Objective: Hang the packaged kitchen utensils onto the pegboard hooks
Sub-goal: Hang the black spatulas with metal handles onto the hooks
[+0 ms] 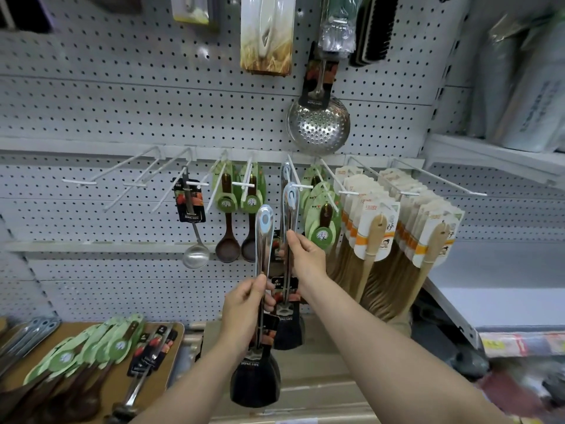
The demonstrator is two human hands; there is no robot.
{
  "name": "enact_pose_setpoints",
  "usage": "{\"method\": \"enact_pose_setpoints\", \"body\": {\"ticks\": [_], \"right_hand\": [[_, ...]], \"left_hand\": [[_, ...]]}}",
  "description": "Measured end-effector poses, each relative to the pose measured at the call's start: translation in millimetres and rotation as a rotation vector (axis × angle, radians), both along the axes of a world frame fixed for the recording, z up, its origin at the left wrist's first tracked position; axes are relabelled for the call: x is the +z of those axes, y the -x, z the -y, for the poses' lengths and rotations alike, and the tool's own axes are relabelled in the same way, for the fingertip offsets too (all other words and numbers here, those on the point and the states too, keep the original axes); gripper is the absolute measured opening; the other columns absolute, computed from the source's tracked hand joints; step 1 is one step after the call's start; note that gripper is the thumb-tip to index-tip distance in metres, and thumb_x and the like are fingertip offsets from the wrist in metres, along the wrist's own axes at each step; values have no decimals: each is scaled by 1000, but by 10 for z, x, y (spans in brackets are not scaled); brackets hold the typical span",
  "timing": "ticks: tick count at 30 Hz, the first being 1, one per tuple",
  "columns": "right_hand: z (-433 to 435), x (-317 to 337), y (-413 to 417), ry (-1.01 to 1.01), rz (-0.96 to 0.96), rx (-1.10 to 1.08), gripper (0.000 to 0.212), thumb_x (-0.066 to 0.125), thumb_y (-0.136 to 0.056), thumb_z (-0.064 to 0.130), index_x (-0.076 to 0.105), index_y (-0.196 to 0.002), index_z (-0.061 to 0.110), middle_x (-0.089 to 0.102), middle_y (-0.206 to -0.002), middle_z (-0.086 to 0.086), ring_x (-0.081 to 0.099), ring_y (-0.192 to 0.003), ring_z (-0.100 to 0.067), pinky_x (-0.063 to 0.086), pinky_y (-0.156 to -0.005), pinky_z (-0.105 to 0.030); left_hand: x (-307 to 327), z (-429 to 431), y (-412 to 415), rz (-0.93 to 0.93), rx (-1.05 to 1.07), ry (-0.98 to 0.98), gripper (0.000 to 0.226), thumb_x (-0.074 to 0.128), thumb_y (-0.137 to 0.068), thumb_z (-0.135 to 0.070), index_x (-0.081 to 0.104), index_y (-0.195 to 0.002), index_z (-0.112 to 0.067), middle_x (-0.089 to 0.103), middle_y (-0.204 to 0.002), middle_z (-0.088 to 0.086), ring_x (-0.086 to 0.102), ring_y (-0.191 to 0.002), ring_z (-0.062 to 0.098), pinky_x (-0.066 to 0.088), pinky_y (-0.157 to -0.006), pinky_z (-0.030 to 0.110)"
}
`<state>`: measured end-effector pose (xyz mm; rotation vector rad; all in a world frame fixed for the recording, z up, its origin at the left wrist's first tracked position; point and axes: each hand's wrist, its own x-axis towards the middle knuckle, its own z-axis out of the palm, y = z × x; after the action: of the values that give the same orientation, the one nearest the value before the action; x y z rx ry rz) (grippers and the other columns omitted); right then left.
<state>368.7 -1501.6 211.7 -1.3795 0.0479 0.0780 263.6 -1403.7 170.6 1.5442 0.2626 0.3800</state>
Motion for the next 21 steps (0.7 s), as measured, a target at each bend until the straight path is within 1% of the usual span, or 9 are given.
{"method": "enact_pose_setpoints", "body": {"ticks": [1,3,6,9,11,14,16,19,21], "right_hand": [[-35,12,-84,-6,-19,3,7,70,-94,36,71,-99,31,78,-95,-5,75,-91,-21,60,-91,-41],[-101,23,-256,-19,-42,8,17,70,-94,35,74,-107,24,76,-88,-5,73,-82,-22,60,-91,-44],[-195,65,-466,-35,-75,0,28,70,-94,34,73,-116,16,74,-93,-6,68,-79,-17,62,-86,-37],[-277,8,-673,21,-89,-29,38,74,-88,43,74,-117,19,76,-107,-5,71,-98,-23,57,-96,-44],[-292,-157,-879,79,-78,-16,41,74,-85,47,73,-117,21,77,-107,-4,71,-105,-26,54,-100,-46],[-246,4,-640,146,-102,25,52,74,-84,51,67,-127,22,71,-122,-2,64,-119,-27,48,-106,-48],[-158,113,-437,144,-108,48,55,72,-87,50,63,-130,17,66,-129,-4,59,-123,-26,45,-106,-45],[35,226,-125,95,-115,99,41,63,-95,47,68,-117,13,71,-119,-2,64,-112,-18,46,-98,-40],[153,323,85,33,-91,132,39,58,-99,46,71,-115,14,74,-114,-2,66,-109,-15,48,-94,-38]], "left_hand": [[-7,-11,-3,6,-8,1,32,51,-100,-36,72,-90,-14,70,-70,4,66,-66,12,49,-70,24],[-22,-40,-12,8,-13,10,32,51,-100,-36,72,-90,-13,71,-73,7,67,-67,14,51,-68,22],[-14,-86,-46,12,-8,45,32,52,-100,-34,73,-90,-12,71,-72,6,67,-67,14,52,-62,16],[37,-107,-84,16,-5,26,31,53,-99,-34,73,-88,-13,71,-71,6,67,-67,14,51,-62,15],[69,-92,-97,11,-8,22,30,54,-99,-34,73,-89,-14,71,-72,5,67,-67,12,50,-61,13],[108,-39,-106,7,-14,27,29,54,-99,-34,73,-90,-13,72,-73,4,67,-66,11,51,-60,12],[107,-1,-122,-7,-24,19,30,54,-99,-35,73,-90,-14,72,-74,4,67,-68,14,55,-65,18],[92,77,-141,-28,-41,49,32,55,-99,-40,73,-90,-14,71,-72,5,67,-69,18,56,-75,35],[96,149,-138,-26,-39,77,34,54,-99,-38,72,-91,-10,69,-70,5,65,-66,16,55,-72,33]]}}
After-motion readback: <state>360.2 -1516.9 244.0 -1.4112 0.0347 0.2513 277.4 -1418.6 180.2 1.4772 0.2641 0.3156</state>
